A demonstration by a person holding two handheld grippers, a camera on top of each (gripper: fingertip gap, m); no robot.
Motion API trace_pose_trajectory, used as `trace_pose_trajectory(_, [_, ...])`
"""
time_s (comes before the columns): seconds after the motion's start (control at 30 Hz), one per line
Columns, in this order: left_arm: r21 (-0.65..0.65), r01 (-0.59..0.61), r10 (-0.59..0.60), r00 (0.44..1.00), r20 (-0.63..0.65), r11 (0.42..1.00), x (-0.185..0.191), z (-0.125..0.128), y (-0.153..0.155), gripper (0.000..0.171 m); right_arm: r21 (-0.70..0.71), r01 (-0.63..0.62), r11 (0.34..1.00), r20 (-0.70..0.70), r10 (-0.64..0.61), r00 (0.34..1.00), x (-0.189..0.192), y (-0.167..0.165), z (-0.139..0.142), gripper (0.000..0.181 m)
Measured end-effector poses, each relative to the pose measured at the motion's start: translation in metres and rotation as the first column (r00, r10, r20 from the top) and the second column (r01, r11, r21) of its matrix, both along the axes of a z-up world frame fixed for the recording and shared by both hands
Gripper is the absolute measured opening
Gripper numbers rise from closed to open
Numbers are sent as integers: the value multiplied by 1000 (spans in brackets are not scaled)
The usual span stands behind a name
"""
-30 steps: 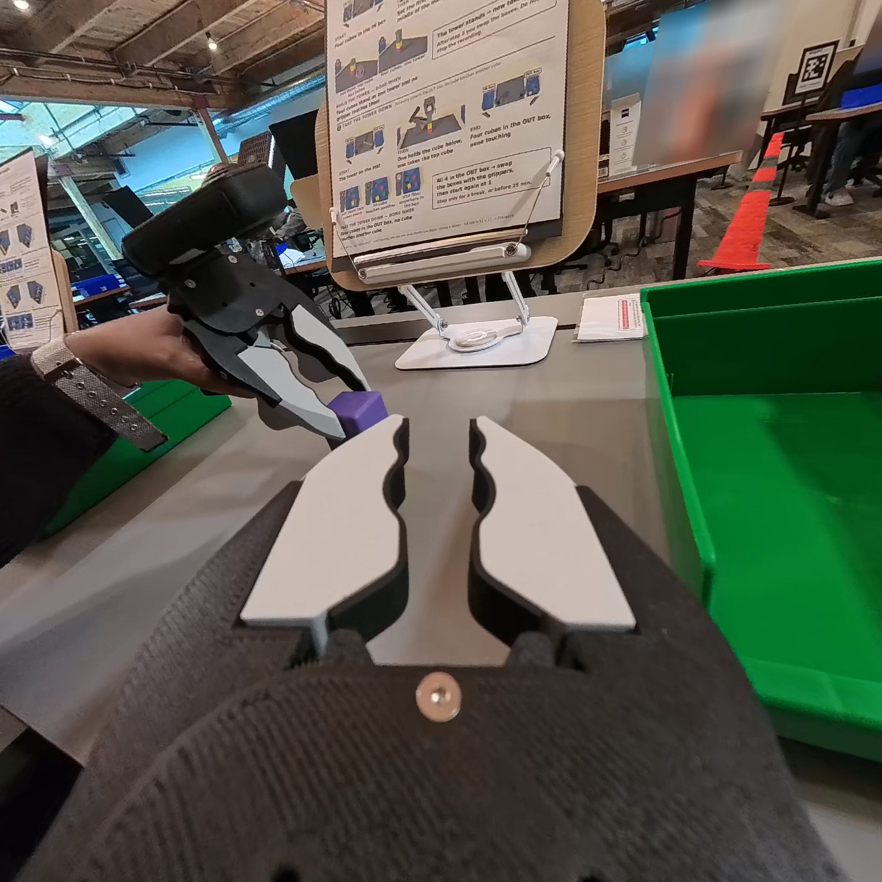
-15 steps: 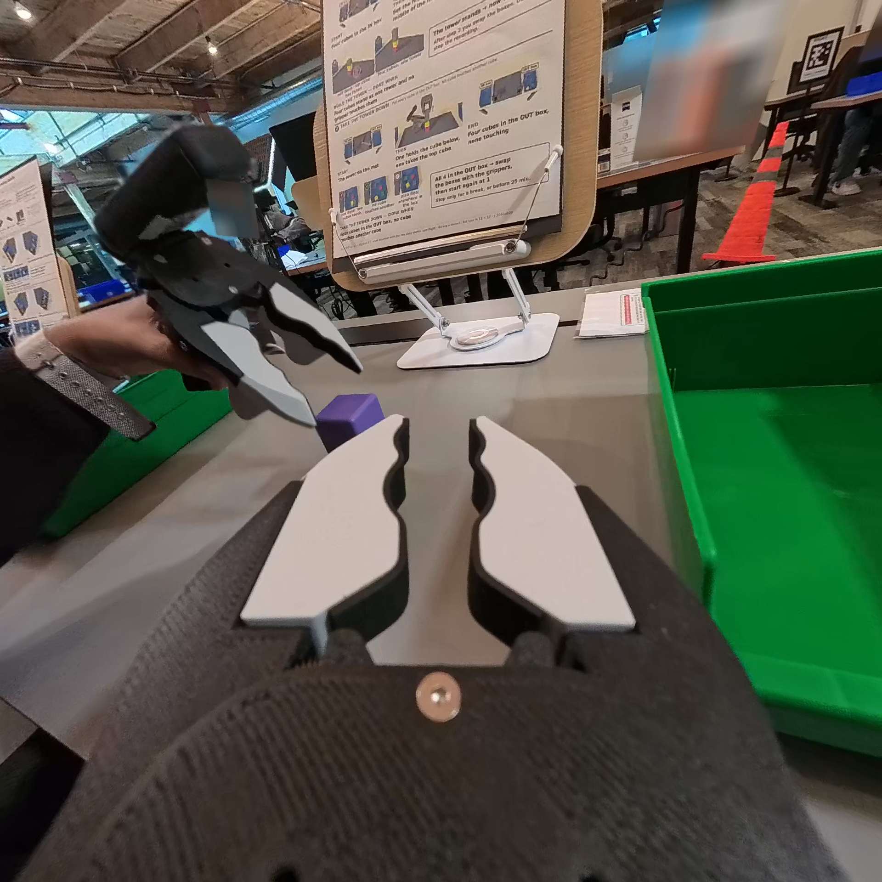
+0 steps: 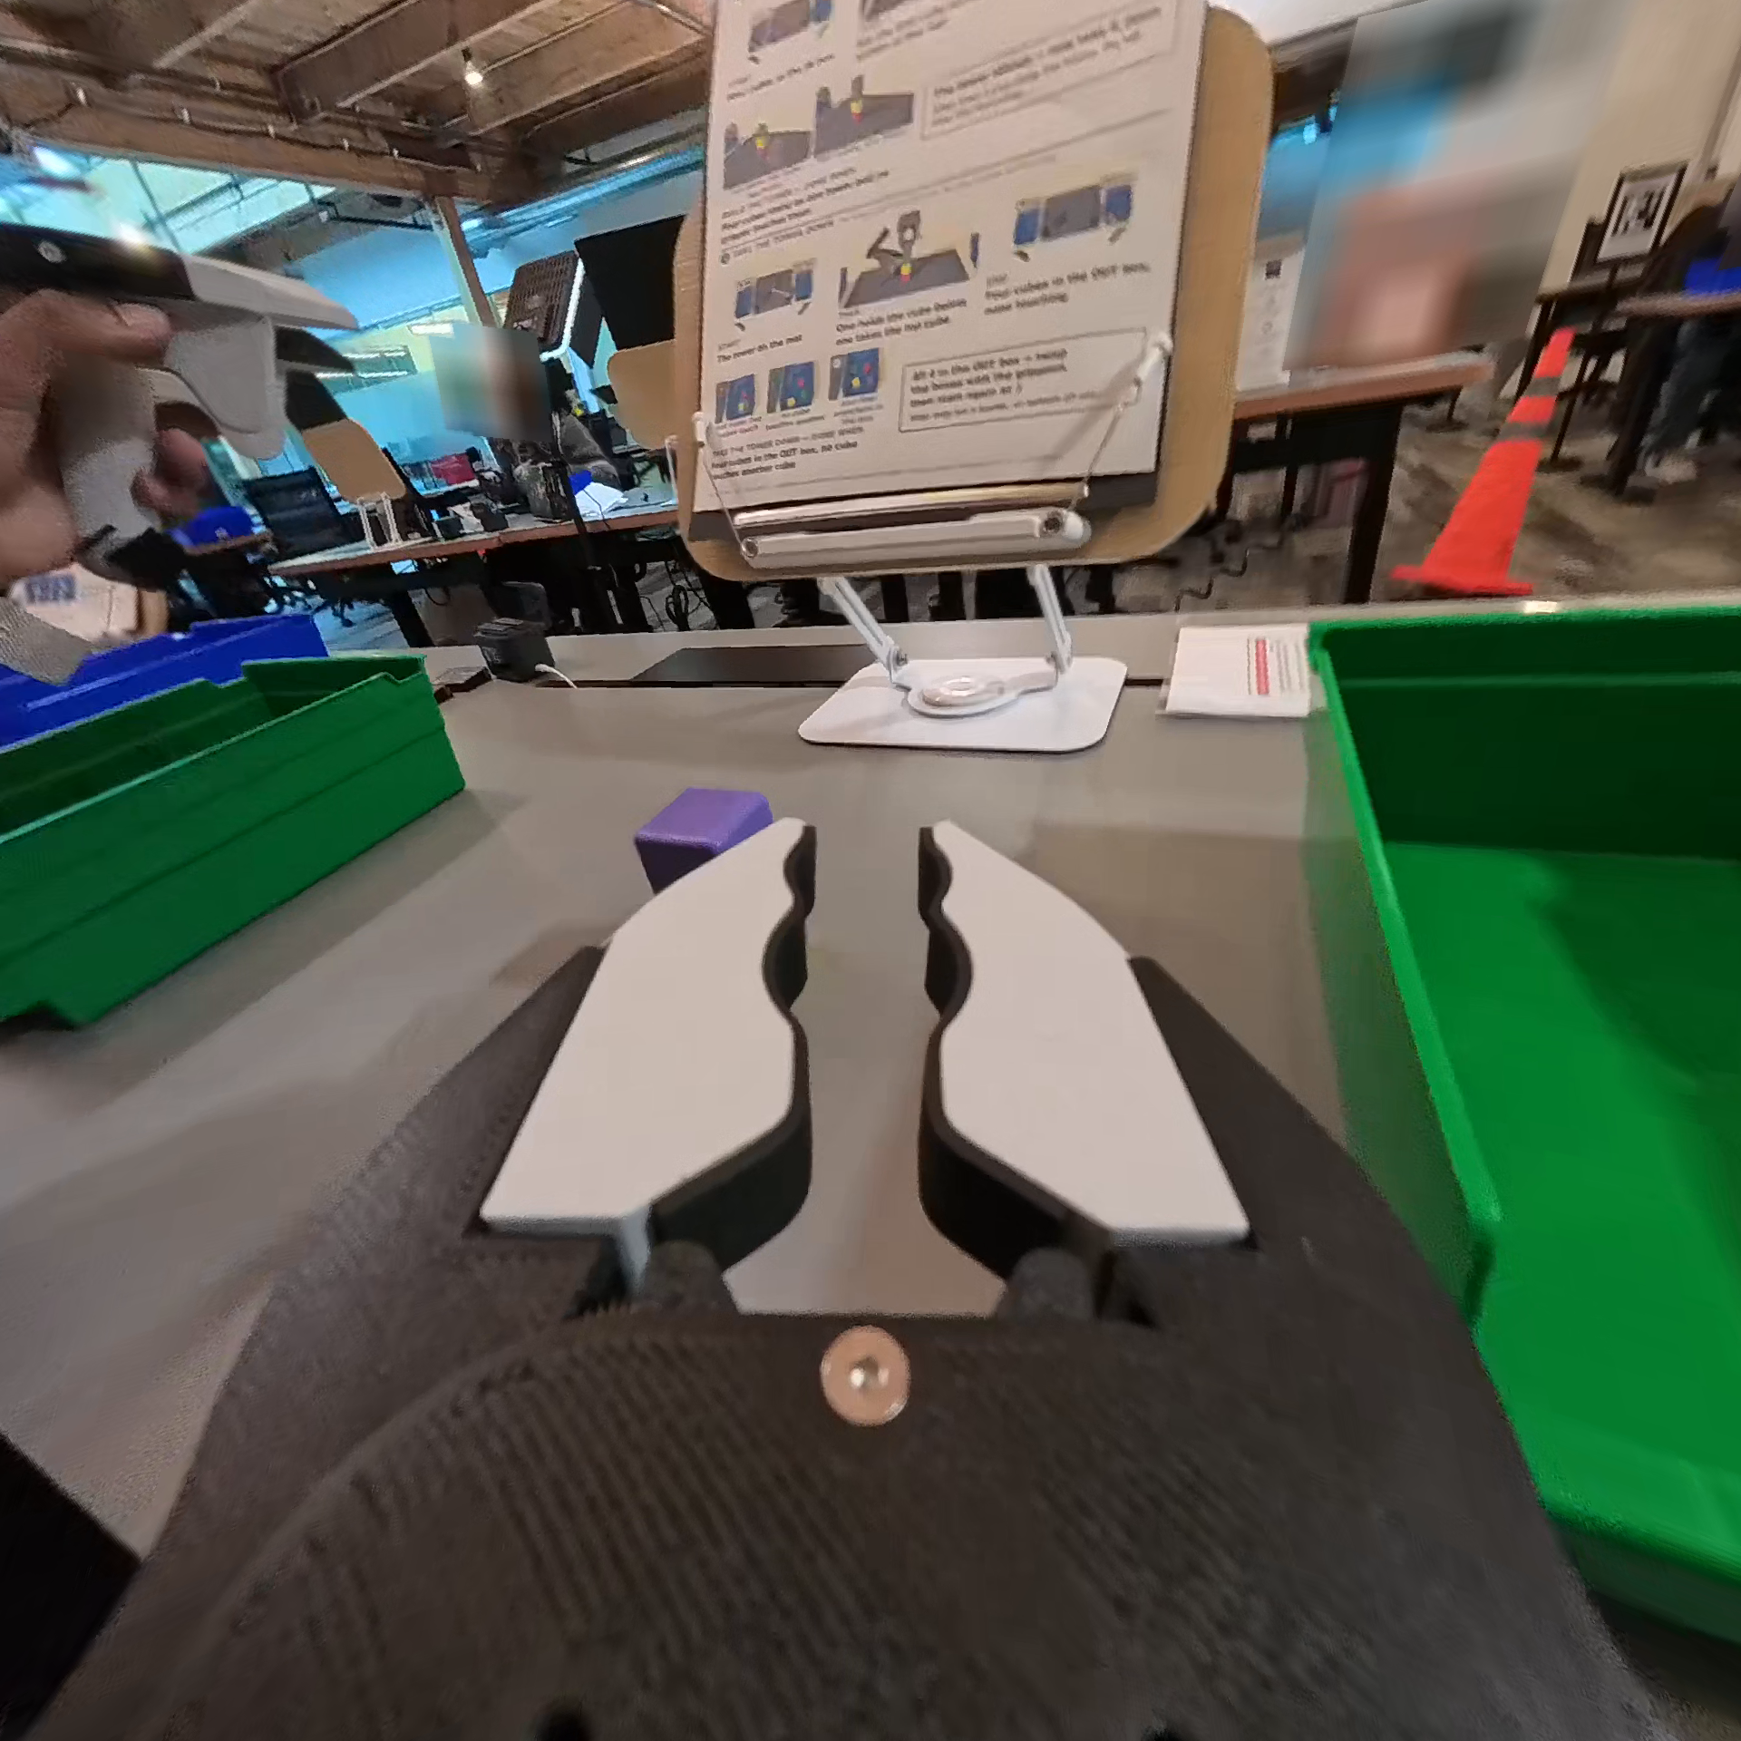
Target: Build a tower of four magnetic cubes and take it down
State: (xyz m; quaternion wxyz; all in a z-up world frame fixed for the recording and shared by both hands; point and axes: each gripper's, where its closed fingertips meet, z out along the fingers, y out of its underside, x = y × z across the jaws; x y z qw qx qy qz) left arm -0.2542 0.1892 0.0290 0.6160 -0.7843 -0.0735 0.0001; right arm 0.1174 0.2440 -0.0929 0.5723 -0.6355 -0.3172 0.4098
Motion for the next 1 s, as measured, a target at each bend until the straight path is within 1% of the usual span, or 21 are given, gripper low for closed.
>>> trace_pose_trajectory(0.07, [-31,-89,91,995,48,996,-30,-9,-22,72,48,-15,999,8,15,1000,-8,-4,3,20])
trace_pose_trajectory(0.13, [-101,-129,138,987,82,986,-51,-27,-43,58,55,-46,997,10,46,999,-17,-8,3,20])
trace_pose_trajectory(0.2, [-156,-168,187,975,118,973,-68,-45,-60,54,42,-72,997,3,72,997,-25,-10,3,20])
trace_pose_trajectory(0.33, [-235,-216,258,952,166,948,-92,-78,-86,55,44,-94,995,-50,96,994,-36,-12,12,16])
trace_pose_trajectory(0.47, [-377,-239,337,916,217,895,-110,-126,-110,58,75,-123,990,-73,128,989,-46,-18,18,14])
trace_pose_trajectory(0.57, [-486,-200,366,889,274,851,-111,-163,-123,62,71,-158,985,-55,162,985,-56,-24,14,14])
trace_pose_trajectory(0.67, [-612,-136,374,884,280,779,-104,-192,-137,69,77,-177,981,-37,180,983,-63,-27,12,14])
trace_pose_trajectory(0.77, [-674,-122,376,893,245,728,-101,-202,-147,71,78,-184,980,-30,187,982,-66,-28,11,14])
trace_pose_trajectory(0.9, [-741,-64,361,899,248,669,-91,-218,-156,71,77,-190,979,-24,193,981,-67,-29,9,14])
trace_pose_trajectory(0.97, [-783,-56,367,903,225,620,-90,-229,-162,71,75,-193,978,-24,195,980,-67,-30,9,15])
trace_pose_trajectory(1.0, [-802,-56,370,905,211,595,-90,-235,-165,76,74,-194,978,-25,196,980,-67,-30,9,15])
